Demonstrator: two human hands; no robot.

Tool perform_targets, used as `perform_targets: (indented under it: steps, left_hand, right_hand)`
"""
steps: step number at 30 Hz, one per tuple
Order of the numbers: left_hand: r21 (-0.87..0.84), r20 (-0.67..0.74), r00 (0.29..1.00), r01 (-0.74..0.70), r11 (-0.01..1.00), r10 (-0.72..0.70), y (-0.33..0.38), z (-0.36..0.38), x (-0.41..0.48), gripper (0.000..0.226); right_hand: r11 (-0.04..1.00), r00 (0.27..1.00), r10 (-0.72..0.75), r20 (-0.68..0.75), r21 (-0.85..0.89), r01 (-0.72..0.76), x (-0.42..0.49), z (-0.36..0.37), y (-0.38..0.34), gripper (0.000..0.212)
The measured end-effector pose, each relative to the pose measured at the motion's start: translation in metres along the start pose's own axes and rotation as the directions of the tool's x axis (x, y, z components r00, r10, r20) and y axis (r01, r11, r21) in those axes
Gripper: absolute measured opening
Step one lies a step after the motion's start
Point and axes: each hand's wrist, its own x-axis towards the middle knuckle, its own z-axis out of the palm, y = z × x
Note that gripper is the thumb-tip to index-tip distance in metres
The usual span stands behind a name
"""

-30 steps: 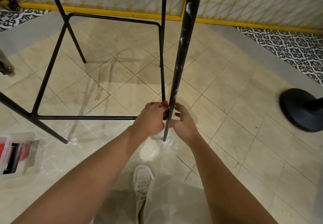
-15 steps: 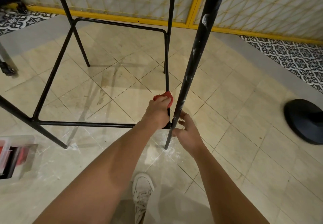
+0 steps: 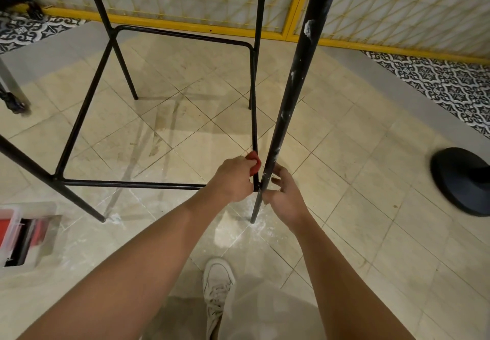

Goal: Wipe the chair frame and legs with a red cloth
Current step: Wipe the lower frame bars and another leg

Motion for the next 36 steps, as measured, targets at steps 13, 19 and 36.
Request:
perform_targets:
  steps: [13, 19, 36]
  left_hand:
    - [0.165, -0.024, 0.964, -0.259, 0.952, 0.267, -0.006, 0.005, -0.05, 0.053]
    - [0.239, -0.116, 0.967, -0.193, 0.952, 0.225, 0.006, 0.024, -0.051, 0.056]
    - [0.662, -0.074, 0.883, -0.304, 0.686, 0.463, -0.015, 0.057, -0.056, 0.051]
  right_hand:
    - [1.0, 1.0, 0.002, -0.021, 0.015, -0.002, -0.015, -0.002, -0.005, 0.081]
    - [0.999, 0.999, 0.014, -0.052, 0.04, -0.012, -0.02, -0.01, -0.002, 0.075]
    - [0.996, 0.998, 0.06, -0.03, 0.07, -0.058, -0.02, -0.011, -0.001, 0.074]
